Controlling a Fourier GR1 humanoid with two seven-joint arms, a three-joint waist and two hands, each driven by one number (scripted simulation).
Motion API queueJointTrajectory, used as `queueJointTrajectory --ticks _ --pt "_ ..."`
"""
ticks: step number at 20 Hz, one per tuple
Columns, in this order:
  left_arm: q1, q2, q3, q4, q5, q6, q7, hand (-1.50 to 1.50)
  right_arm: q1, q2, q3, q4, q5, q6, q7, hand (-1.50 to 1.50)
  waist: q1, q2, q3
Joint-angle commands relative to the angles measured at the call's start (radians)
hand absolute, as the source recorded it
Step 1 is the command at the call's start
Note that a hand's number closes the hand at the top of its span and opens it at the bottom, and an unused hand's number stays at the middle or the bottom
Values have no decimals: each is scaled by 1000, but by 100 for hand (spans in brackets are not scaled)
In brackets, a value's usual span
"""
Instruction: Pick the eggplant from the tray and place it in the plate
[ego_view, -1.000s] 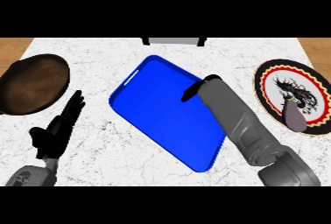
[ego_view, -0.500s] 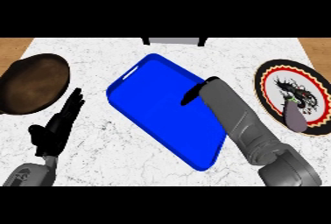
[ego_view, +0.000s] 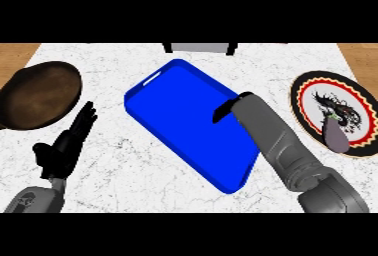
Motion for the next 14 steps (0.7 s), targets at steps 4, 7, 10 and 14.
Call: queueJointTrajectory --ticks 4,7,10,14 --pt "14 -50 -19 4 -40 42 -26 0 13 14 -25 -1 -24 39 120 150 13 23 18" --pt "-30 -26 14 81 -13 -24 -41 0 25 14 -4 -1 0 38 92 150 9 25 16" --pt "18 -1 41 9 -8 15 1 0 94 14 87 -1 93 22 -43 150 -56 3 17" --pt "90 0 61 24 3 47 -4 0 225 -196 221 -13 226 -45 -372 150 -159 -41 15"
